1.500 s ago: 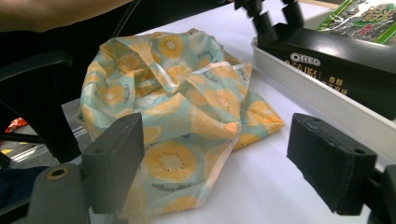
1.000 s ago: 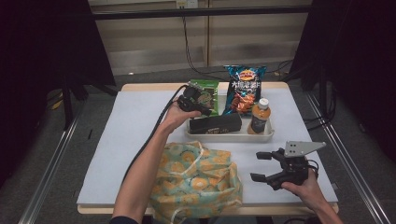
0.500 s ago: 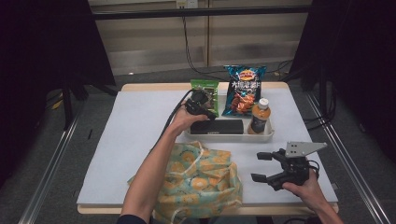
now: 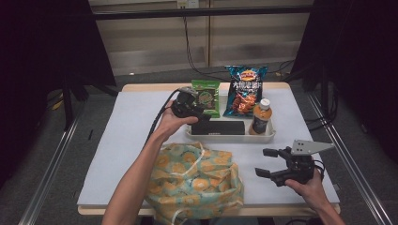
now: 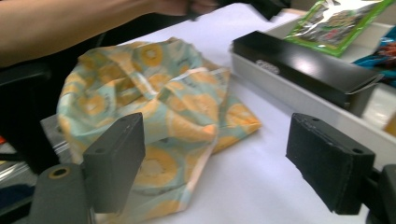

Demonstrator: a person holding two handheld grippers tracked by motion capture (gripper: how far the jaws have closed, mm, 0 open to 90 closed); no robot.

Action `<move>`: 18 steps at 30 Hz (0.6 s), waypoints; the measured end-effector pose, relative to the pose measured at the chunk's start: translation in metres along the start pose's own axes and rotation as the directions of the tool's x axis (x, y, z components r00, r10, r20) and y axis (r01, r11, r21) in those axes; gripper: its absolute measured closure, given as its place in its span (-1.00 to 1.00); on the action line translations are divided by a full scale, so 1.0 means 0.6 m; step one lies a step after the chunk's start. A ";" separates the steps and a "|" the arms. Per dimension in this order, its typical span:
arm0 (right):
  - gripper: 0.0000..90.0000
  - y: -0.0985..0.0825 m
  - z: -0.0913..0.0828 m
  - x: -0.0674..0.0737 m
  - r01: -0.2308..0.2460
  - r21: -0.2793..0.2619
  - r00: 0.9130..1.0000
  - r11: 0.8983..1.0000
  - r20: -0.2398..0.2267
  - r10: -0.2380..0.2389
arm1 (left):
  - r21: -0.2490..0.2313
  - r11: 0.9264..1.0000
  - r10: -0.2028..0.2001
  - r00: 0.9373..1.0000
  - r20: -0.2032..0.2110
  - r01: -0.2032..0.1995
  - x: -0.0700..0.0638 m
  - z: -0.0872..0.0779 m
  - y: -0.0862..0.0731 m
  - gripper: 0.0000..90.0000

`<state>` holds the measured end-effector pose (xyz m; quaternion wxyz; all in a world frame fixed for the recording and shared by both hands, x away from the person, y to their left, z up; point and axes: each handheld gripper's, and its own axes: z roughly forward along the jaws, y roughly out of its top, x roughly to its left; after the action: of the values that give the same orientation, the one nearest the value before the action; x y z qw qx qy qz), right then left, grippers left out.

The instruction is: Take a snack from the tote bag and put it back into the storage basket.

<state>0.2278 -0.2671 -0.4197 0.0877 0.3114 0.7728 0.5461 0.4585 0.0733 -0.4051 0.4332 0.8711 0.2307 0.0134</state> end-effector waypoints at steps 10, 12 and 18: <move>-0.56 -0.004 -0.006 -0.011 -0.026 -0.024 0.997 0.999 0.079 0.028 | -0.096 0.995 0.021 0.999 -0.044 -0.025 -0.048 -0.085 -0.048 -0.50; -0.55 -0.004 -0.007 -0.012 -0.021 -0.025 0.995 0.999 0.093 0.024 | -0.098 0.995 0.012 0.999 -0.048 -0.016 -0.055 -0.094 -0.059 -0.60; -0.54 -0.006 -0.008 -0.015 -0.028 -0.025 0.993 0.999 0.114 0.031 | -0.140 0.990 -0.004 0.997 -0.074 -0.007 -0.088 -0.128 -0.106 -0.77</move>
<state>0.2310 -0.2768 -0.4226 0.1273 0.3524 0.7553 0.5378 0.3692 0.1420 -0.3960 0.4844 0.8377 0.2444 0.0622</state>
